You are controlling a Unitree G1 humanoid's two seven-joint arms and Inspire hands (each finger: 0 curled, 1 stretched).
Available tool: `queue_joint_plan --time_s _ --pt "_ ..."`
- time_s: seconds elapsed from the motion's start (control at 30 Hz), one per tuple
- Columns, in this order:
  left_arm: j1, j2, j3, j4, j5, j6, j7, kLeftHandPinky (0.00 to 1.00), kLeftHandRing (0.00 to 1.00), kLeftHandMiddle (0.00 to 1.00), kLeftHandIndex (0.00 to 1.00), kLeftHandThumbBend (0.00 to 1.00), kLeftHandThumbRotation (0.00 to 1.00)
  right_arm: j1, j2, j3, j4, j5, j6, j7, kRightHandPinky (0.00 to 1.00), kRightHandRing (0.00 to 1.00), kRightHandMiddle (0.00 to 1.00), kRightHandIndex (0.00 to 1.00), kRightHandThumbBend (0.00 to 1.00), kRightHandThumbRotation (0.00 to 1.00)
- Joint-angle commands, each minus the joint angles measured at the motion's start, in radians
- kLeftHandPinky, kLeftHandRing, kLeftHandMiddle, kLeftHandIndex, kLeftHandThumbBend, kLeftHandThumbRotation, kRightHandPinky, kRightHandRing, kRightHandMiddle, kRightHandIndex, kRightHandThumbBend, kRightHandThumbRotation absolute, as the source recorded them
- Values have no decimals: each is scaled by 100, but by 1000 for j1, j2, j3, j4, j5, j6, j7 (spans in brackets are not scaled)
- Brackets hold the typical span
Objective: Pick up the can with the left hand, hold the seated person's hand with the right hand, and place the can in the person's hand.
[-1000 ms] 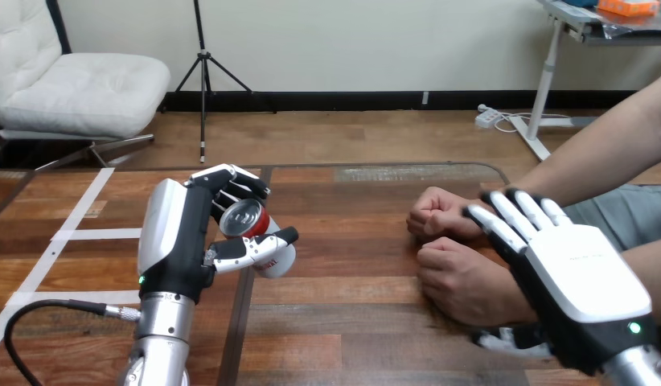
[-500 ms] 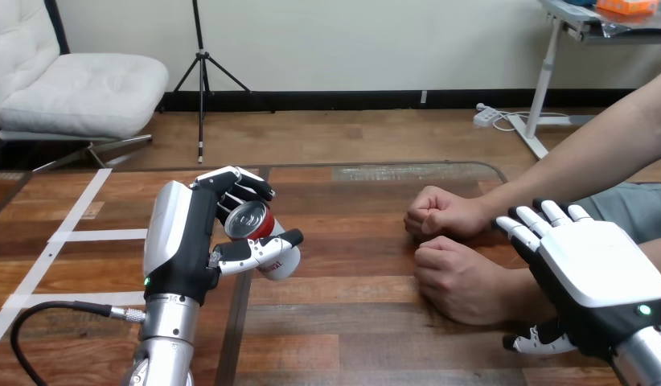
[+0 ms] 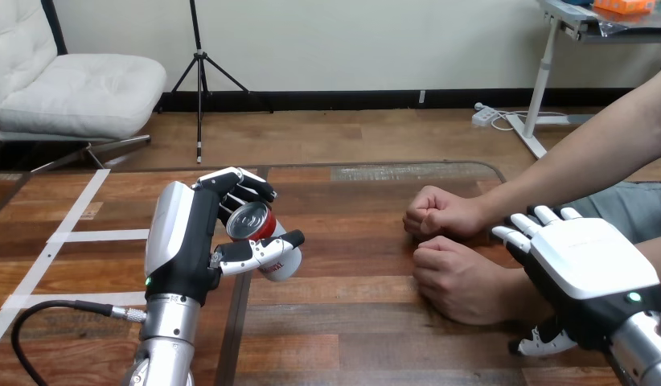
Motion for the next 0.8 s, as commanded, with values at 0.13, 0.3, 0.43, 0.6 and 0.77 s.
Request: queue_joint_plan --time_s 0.13,0.3,0.43,0.6,0.77 --pt "-50 4 21 -46 0 -21 12 33 40 47 49 69 0 -110 -45 23 11 -25 51 54 100 98 94 89 83 17" --pt "-50 5 21 -46 3 -20 13 32 40 47 49 69 0 -121 -54 34 26 -22 64 56 100 96 92 87 84 14" --pt "-50 4 22 -44 -1 -23 10 32 40 47 49 69 0 -133 -59 43 52 -23 70 53 100 95 91 86 84 13" --pt "-51 4 23 -42 -5 -29 8 32 40 47 49 69 0 -147 -65 54 72 -27 78 63 100 94 90 86 83 12" --pt "-51 5 23 -41 -7 -33 5 33 40 47 49 69 0 -161 -70 66 98 -34 81 54 100 94 89 85 83 12"
